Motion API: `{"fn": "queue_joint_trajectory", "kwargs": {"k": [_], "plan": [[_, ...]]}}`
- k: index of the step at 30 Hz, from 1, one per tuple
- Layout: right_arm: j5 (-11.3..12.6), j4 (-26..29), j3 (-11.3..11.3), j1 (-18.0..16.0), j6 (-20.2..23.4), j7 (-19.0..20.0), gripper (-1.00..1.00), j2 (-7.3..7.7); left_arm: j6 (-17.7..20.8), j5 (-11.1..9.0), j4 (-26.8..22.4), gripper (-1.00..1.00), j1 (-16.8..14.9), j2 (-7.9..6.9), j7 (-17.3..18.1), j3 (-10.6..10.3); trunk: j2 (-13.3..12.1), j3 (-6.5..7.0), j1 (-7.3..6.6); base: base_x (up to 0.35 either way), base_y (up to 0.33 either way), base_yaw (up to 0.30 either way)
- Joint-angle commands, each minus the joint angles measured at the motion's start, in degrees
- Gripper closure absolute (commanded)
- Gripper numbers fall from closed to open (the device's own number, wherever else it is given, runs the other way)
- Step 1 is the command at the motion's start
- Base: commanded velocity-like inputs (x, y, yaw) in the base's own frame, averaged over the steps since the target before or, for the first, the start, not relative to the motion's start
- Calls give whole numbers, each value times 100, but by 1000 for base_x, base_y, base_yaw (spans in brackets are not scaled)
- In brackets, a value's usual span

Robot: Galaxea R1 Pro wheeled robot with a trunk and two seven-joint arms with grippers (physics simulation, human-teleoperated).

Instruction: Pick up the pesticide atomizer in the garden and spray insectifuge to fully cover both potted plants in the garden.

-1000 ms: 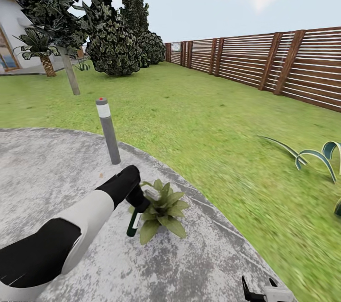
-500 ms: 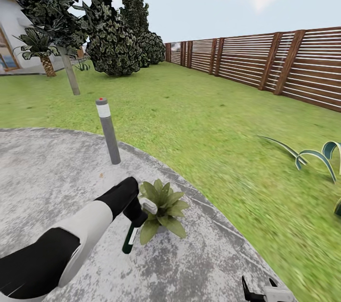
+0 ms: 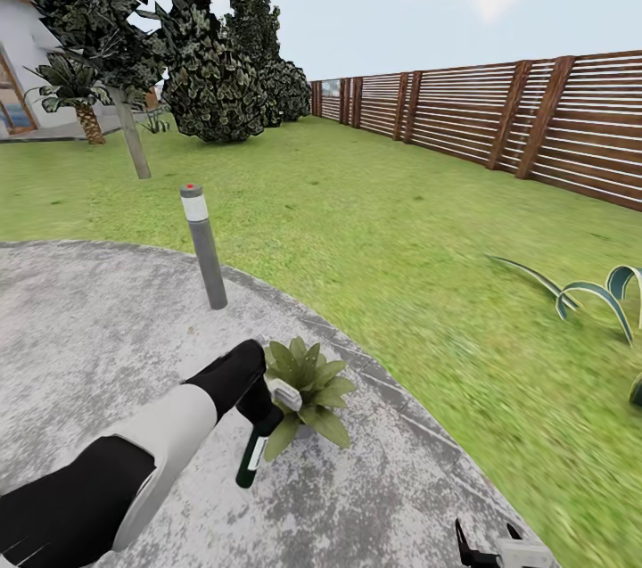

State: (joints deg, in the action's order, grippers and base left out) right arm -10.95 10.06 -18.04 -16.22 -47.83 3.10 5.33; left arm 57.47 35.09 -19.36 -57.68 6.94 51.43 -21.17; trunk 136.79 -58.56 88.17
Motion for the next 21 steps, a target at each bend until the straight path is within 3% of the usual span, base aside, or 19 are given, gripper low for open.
{"fn": "queue_joint_trajectory", "kwargs": {"k": [1, 6, 12, 21], "plan": [[-31, -4, -50, -4, -19, 32, -100, 0, 6, 71, -8, 100, 48, 11, 60, -10, 2, -5, -1, 0, 0, 0], [-30, -4, -50, -4, -17, 32, -100, -3, -6, 101, -6, 100, 399, -11, 52, -25, 2, -5, -1, 0, 0, 0], [-30, -4, -50, -4, -17, 32, -100, 2, -24, 96, -60, 100, 466, 3, 51, -13, 2, -5, -1, 0, 0, -7], [-31, -4, -50, -4, -16, 32, -100, -3, -24, 90, -95, 100, 460, 14, 51, -3, 2, -5, -1, 0, 0, -246]]}}
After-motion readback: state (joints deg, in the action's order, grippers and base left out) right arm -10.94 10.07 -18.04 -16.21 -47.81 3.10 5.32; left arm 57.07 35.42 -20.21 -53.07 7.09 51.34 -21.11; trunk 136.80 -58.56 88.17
